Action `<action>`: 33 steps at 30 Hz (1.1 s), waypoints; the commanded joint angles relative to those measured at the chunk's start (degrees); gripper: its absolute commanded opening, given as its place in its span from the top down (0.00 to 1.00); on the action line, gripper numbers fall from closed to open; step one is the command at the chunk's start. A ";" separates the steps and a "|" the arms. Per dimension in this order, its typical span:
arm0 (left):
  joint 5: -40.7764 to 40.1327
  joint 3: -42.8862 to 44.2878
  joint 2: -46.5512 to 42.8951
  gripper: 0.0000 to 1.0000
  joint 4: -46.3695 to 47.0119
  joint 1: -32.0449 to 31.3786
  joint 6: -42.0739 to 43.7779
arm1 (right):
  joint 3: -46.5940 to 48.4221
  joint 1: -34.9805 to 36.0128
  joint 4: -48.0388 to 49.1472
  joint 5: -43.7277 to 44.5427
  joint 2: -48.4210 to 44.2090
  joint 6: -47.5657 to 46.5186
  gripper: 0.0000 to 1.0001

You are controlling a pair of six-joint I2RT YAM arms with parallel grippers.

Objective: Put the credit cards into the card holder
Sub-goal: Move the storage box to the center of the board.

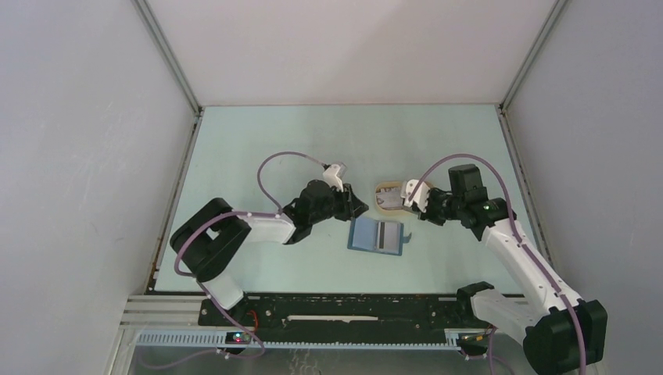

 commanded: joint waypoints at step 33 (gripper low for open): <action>-2.94 0.57 3.40 0.65 6.50 2.82 0.74 | -5.50 10.88 21.57 34.75 15.22 -1.01 1.00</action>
